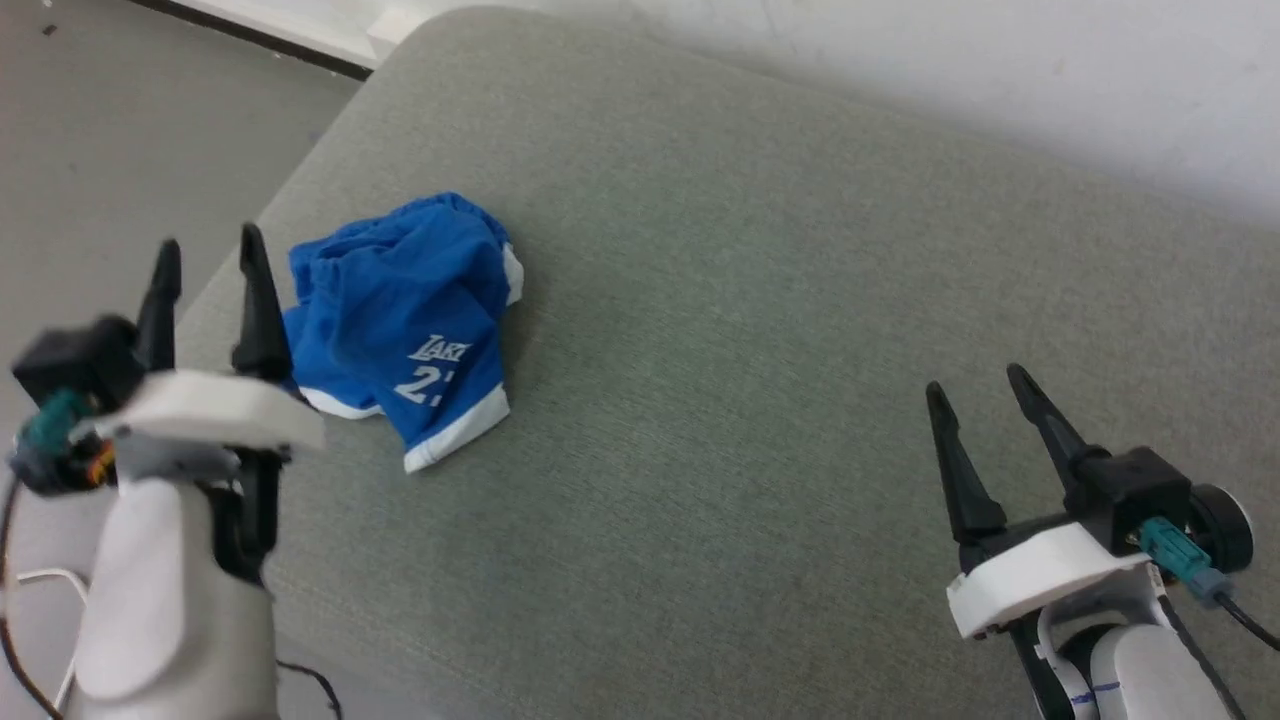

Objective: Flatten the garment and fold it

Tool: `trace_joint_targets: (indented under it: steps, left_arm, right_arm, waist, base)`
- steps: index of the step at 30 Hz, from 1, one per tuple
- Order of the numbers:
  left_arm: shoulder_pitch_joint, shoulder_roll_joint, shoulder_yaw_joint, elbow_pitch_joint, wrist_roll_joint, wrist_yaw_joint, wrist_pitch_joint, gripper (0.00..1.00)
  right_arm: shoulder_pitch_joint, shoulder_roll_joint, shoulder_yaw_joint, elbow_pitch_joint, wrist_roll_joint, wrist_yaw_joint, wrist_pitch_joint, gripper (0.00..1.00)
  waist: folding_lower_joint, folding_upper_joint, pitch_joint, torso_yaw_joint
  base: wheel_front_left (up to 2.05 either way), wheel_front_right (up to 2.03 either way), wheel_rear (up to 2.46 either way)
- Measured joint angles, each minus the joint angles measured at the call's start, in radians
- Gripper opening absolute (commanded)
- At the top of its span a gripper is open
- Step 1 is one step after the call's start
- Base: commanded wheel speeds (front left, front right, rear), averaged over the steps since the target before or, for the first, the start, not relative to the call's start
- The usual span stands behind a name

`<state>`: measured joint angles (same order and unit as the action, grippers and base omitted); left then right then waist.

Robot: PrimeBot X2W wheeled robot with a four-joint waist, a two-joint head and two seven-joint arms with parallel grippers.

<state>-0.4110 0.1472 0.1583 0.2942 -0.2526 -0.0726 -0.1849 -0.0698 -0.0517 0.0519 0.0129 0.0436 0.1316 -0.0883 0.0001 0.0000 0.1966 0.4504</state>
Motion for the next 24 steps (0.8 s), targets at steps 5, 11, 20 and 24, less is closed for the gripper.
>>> trace_joint_targets:
  steps: [5, 11, 20, 24]
  left_arm:
    - [-0.153, 0.071, -0.032, 0.180, -0.050, -0.033, 0.134, 1.00]
    - [-0.264, 0.128, -0.064, 0.427, -0.146, -0.046, 0.352, 1.00]
    - [-0.338, 0.187, -0.105, 0.663, -0.238, -0.051, 0.619, 1.00]
    - [-0.373, 0.215, -0.117, 0.688, -0.261, -0.051, 0.712, 0.22]
  right_arm:
    - [-0.028, 0.001, 0.014, -0.003, 0.000, 0.000, 0.008, 1.00]
    - [-0.057, 0.000, 0.027, 0.006, 0.001, 0.000, 0.007, 1.00]
    - [-0.090, -0.002, 0.044, 0.030, 0.012, 0.000, -0.002, 1.00]
    - [-0.091, -0.002, 0.047, 0.044, 0.020, 0.000, -0.006, 1.00]
  waist:
    - [0.0000, 0.0000, 0.052, -0.032]
    - [0.0001, -0.0001, 0.113, -0.076]
    - [-0.0003, 0.0000, 0.178, -0.156]
    - [-0.0004, 0.0000, 0.190, -0.183]
  base:
    - [0.00, 0.00, 0.00]
    - [0.00, 0.00, 0.00]
    - [0.00, 0.00, 0.00]
    - [0.00, 0.00, 0.00]
